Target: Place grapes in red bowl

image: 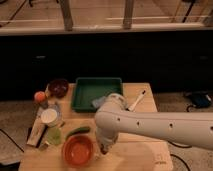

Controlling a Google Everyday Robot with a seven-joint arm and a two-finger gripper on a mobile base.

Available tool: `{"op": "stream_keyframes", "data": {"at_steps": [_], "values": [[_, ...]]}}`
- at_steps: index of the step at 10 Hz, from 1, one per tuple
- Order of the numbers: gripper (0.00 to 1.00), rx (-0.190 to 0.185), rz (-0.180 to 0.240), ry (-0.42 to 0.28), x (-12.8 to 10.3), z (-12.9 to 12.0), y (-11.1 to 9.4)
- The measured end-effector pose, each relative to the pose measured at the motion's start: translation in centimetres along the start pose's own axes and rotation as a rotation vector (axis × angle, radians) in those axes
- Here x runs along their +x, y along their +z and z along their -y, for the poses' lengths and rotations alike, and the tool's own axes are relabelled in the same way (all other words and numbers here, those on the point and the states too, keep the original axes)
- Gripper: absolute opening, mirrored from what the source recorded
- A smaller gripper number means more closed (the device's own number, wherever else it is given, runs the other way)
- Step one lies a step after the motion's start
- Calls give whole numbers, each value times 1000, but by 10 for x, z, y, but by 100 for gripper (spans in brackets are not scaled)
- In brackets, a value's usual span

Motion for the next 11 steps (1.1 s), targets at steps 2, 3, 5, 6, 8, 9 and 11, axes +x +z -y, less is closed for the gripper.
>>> {"op": "stream_keyframes", "data": {"at_steps": [2, 3, 5, 6, 8, 9, 11], "values": [[3, -4, 1, -7, -3, 1, 2], [3, -5, 3, -10, -3, 1, 2], [3, -6, 10, -26, -6, 7, 4], [3, -8, 12, -36, -8, 11, 5], [3, -12, 15, -43, -10, 15, 6], [3, -15, 17, -44, -9, 15, 6], [3, -16, 22, -57, -10, 19, 9]]}}
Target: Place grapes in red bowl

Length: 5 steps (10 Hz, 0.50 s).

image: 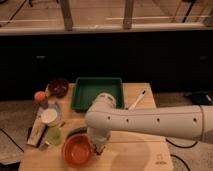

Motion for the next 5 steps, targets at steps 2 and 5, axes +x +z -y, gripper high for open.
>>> {"op": "stream_keyframes", "data": {"at_steps": [2, 5], "values": [[3, -4, 4, -24, -4, 8, 4], [3, -12, 9, -44, -5, 14, 7]]}}
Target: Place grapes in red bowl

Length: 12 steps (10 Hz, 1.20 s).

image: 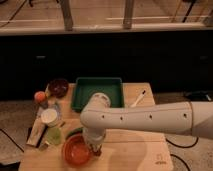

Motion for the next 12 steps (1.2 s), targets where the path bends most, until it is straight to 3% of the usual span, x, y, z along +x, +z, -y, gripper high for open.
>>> {"op": "stream_keyframes", "data": {"at_steps": [7, 12], "values": [[3, -7, 7, -77, -8, 27, 8], [3, 9, 16, -100, -6, 44, 12]]}}
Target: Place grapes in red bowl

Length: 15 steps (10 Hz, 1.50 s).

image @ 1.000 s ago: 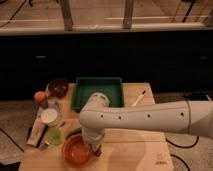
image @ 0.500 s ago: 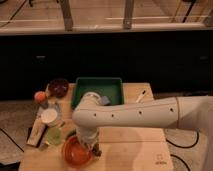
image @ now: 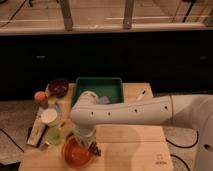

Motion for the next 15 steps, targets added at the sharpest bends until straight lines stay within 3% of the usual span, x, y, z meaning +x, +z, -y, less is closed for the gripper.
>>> {"op": "stream_keyframes", "data": {"at_steps": [3, 8, 10, 15], "values": [[9, 6, 4, -5, 3, 3, 0], [10, 17, 6, -14, 7, 11, 0], [18, 21, 8, -10, 8, 10, 0], [25, 31, 11, -5, 10, 9, -1]]}}
